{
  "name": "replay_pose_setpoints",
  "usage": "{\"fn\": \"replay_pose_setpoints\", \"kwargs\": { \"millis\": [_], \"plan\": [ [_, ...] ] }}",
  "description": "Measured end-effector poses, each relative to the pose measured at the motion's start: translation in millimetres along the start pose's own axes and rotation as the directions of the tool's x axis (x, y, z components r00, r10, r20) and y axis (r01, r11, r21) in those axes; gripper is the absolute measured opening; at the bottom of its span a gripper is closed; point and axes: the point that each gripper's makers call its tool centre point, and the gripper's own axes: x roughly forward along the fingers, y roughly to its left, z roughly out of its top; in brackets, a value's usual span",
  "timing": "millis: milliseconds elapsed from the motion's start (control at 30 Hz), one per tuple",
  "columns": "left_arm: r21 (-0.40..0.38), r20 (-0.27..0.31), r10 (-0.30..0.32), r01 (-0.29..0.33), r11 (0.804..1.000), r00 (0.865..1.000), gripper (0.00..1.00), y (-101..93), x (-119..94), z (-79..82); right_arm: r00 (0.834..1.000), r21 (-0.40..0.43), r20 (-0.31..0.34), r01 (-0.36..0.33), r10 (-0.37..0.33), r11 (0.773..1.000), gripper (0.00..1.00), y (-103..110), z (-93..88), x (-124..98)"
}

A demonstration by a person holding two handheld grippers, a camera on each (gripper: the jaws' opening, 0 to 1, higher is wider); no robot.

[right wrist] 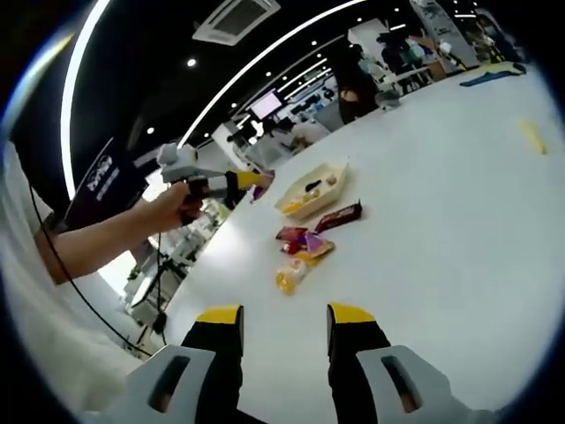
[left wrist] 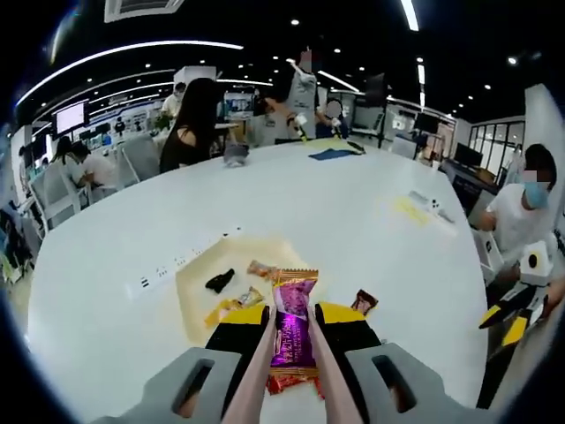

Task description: Place the target food into the container with the food tongs after gripping and lifting it, then release it inside without dropping or visibly crushing the food.

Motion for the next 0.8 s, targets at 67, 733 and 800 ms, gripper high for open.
{"fn": "replay_pose_setpoints", "kwargs": {
  "millis": [67, 733, 800],
  "plan": [
    [0.012, -0.025, -0.003, 0.003, 1.0, 1.0, 0.18, 4.5, 7.9, -5.1, 1.0, -0.001, 0.0, 0.005, -0.005, 1.0, 0.39, -0.4, -0.2, -1.8],
    [0.176, -0.275, -0.041, 0.092, 0.98, 0.96, 0.19, 15.5, 90.3, -47.7, 0.996, 0.061, 0.075, 0.043, -0.048, 0.997, 0.48, -10.2, 5.5, -3.0],
    [0.181, -0.282, -0.041, 0.095, 0.979, 0.959, 0.19, 13.7, 91.6, -46.2, 0.995, 0.06, 0.083, 0.041, -0.046, 0.997, 0.49, -10.0, 7.2, -0.9]
  ]
}}
